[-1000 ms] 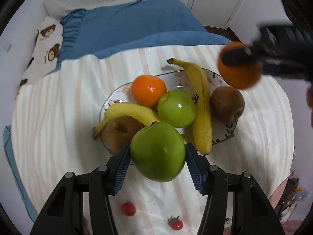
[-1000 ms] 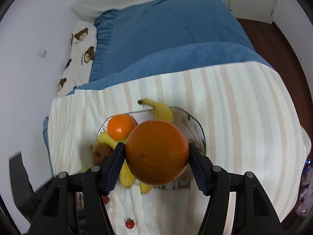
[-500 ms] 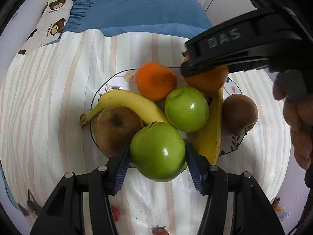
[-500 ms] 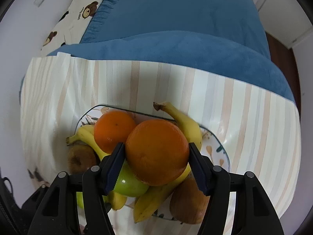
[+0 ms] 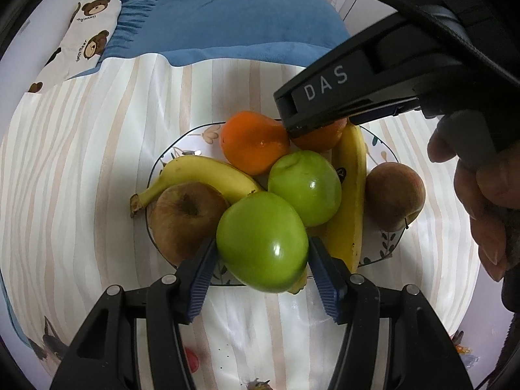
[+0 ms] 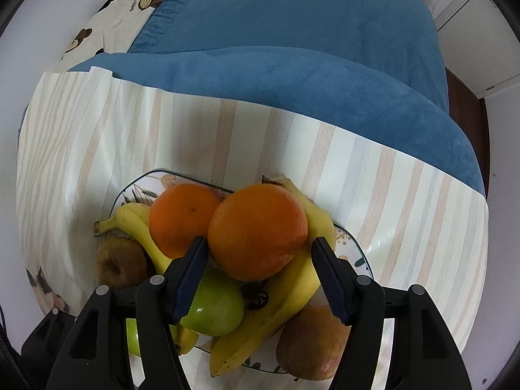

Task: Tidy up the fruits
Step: 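Set the tangerine and green apple onto the fruit pile and open both tools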

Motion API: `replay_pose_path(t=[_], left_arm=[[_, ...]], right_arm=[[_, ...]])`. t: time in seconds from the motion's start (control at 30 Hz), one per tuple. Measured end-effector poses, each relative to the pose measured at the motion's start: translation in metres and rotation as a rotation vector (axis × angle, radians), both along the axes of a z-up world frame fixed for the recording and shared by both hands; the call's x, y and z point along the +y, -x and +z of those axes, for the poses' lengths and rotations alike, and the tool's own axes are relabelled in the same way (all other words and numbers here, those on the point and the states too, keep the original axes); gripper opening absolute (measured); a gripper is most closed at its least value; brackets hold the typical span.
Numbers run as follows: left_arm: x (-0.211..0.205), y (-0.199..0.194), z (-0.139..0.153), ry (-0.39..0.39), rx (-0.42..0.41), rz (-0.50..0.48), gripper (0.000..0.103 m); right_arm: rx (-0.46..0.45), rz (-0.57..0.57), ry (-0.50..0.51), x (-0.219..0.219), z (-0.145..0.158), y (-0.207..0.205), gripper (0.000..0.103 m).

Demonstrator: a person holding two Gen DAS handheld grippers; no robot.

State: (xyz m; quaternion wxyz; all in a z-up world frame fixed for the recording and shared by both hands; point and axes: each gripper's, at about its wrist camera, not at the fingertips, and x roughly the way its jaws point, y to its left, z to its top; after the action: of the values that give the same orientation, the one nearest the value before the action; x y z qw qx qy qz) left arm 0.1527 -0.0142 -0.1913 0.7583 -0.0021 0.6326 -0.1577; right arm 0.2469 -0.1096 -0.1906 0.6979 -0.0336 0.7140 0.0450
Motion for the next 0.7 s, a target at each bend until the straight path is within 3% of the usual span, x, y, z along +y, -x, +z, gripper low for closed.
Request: replay_pose_path(t=[0.53,0.7], left_arm=[[0.008,-0.009,0.007,0.021,0.036,0.032,0.060],[0.014,-0.011,0.028,0.037,-0.012,0.042,0.073]], right_arm=[[-0.006,-0.046,-0.036,-0.010,-0.001,0.004,0.076],[-0.040,-0.084,-0.073,-0.019,0.010,0.010,0.081]])
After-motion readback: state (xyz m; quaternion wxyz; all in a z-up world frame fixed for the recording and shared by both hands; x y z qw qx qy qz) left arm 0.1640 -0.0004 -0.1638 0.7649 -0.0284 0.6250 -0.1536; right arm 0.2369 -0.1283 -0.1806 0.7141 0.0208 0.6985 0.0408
